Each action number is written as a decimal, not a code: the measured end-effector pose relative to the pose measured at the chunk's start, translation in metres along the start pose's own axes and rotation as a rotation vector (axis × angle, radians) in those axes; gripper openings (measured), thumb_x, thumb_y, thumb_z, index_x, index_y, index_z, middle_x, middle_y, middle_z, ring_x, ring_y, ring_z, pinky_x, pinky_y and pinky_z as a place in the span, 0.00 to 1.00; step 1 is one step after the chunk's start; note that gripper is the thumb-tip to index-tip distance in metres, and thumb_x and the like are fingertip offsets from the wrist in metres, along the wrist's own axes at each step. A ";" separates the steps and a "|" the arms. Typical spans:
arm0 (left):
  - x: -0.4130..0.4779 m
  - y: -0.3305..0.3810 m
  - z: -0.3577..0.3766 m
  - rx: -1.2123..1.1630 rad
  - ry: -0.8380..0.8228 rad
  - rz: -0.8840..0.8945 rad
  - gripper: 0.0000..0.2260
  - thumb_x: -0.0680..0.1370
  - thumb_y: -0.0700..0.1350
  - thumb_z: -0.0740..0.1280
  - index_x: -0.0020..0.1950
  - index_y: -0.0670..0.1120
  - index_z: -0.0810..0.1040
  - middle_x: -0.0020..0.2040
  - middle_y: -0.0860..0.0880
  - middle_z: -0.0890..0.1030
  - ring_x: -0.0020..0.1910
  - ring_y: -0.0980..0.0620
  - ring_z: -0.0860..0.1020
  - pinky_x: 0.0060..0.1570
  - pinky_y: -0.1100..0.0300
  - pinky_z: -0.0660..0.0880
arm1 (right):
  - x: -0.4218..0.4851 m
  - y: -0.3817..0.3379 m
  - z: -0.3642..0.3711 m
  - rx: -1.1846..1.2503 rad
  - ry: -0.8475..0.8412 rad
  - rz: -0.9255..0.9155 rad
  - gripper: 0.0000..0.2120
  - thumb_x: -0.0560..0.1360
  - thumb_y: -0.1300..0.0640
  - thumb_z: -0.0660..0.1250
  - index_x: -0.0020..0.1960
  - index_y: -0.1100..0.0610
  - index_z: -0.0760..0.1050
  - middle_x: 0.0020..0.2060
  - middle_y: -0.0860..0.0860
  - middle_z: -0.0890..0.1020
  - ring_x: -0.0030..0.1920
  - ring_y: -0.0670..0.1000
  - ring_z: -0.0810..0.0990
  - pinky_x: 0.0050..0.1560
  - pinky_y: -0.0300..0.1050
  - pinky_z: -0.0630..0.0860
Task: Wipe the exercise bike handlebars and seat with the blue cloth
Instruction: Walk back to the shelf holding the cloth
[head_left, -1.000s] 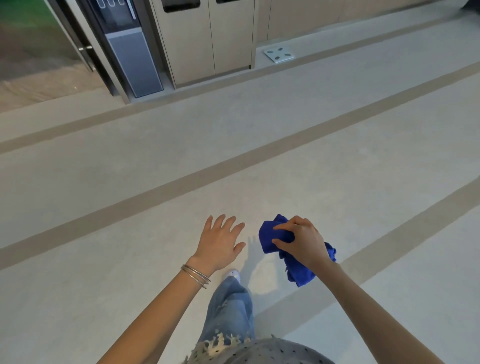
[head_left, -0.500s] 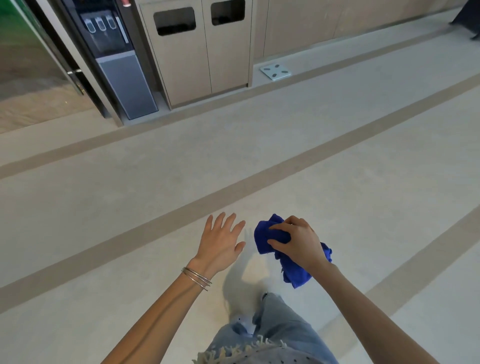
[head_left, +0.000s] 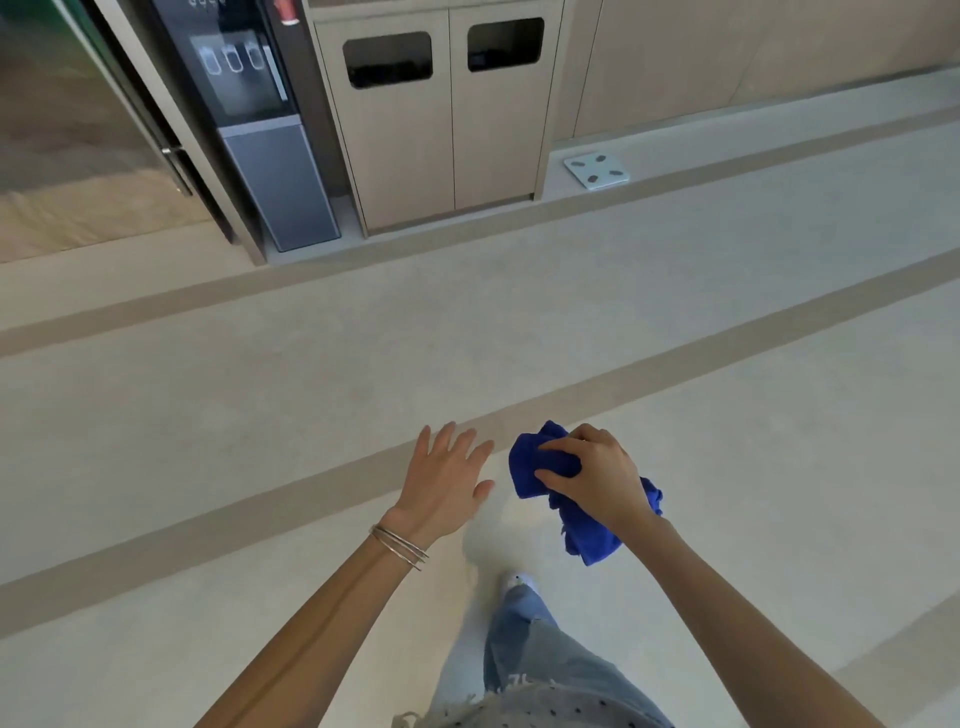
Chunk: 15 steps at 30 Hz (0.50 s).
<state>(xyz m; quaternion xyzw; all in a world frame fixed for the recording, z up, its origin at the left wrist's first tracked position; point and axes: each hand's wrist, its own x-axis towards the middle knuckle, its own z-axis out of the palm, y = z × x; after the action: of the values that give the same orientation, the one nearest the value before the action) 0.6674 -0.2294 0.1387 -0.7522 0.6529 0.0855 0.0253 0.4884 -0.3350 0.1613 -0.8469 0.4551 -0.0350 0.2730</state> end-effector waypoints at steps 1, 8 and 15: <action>0.017 -0.001 -0.007 -0.001 -0.006 -0.004 0.22 0.74 0.53 0.67 0.66 0.47 0.73 0.65 0.43 0.76 0.65 0.38 0.71 0.64 0.40 0.65 | 0.016 0.002 -0.009 -0.002 0.001 -0.010 0.15 0.71 0.48 0.68 0.57 0.45 0.77 0.51 0.47 0.76 0.54 0.49 0.71 0.45 0.42 0.66; 0.098 -0.017 -0.018 -0.003 0.013 -0.046 0.22 0.68 0.53 0.74 0.60 0.47 0.78 0.58 0.45 0.81 0.58 0.41 0.78 0.55 0.41 0.73 | 0.108 0.017 -0.038 -0.044 -0.050 -0.050 0.15 0.71 0.47 0.68 0.58 0.46 0.77 0.52 0.47 0.76 0.55 0.49 0.72 0.47 0.42 0.69; 0.154 -0.066 -0.013 -0.063 -0.054 -0.095 0.24 0.80 0.55 0.55 0.74 0.50 0.59 0.75 0.47 0.61 0.74 0.43 0.58 0.71 0.44 0.52 | 0.185 0.011 -0.031 -0.058 -0.126 -0.048 0.16 0.71 0.46 0.67 0.58 0.45 0.76 0.53 0.46 0.76 0.56 0.49 0.71 0.48 0.42 0.69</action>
<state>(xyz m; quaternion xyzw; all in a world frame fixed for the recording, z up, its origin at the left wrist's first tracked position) 0.7545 -0.3722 0.1214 -0.7801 0.6126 0.1251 0.0231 0.5785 -0.4995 0.1474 -0.8657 0.4173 0.0251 0.2754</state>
